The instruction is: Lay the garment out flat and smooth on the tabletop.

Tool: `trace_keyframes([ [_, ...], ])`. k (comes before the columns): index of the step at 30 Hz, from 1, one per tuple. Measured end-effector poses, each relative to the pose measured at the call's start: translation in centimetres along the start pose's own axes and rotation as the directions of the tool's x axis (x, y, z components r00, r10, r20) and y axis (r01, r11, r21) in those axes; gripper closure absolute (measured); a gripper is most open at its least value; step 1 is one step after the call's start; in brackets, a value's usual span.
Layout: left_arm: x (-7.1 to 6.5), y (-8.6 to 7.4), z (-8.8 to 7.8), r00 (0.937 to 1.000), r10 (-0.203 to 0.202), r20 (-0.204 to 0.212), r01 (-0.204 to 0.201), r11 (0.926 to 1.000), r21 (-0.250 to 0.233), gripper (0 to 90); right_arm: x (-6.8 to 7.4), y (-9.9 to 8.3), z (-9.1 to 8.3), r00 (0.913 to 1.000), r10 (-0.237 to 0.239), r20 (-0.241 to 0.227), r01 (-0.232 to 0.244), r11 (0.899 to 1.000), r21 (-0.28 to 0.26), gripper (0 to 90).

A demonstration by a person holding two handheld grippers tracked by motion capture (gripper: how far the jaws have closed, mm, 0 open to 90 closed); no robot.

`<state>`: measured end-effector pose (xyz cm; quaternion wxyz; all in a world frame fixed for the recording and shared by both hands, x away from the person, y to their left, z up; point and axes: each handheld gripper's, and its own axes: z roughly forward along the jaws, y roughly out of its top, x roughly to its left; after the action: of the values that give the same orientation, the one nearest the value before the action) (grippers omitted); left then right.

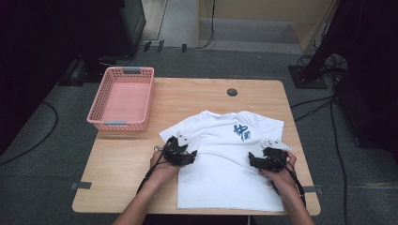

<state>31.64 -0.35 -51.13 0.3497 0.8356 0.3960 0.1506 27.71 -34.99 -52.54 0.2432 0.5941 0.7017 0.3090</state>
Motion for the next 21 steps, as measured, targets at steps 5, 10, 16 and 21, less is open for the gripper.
trace_keyframes([
  [5, 0.9, -1.1, -1.2, 0.9996, -0.020, 0.022, 0.020, 0.9998, -0.006, 45.5, 1.2, -0.9, -0.9, 0.9998, 0.014, 0.013, -0.014, 1.000, 0.001, 6.8],
  [10, 2.5, -1.6, -2.0, 0.9972, -0.066, 0.033, 0.066, 0.9978, 0.002, 45.5, 2.2, -1.6, -1.6, 1.0000, 0.006, 0.005, -0.006, 1.000, 0.008, 6.0],
  [16, 4.1, -0.1, -3.1, 0.9920, -0.108, 0.066, 0.112, 0.9921, -0.058, 44.2, 1.0, 0.5, -2.2, 0.9958, -0.044, -0.080, 0.043, 0.999, -0.024, 14.4],
  [21, 5.3, 2.6, -2.0, 0.9877, -0.153, 0.032, 0.155, 0.9843, -0.084, 43.6, 0.1, 4.4, -2.4, 0.9913, -0.071, -0.111, 0.060, 0.993, -0.103, 32.8],
])
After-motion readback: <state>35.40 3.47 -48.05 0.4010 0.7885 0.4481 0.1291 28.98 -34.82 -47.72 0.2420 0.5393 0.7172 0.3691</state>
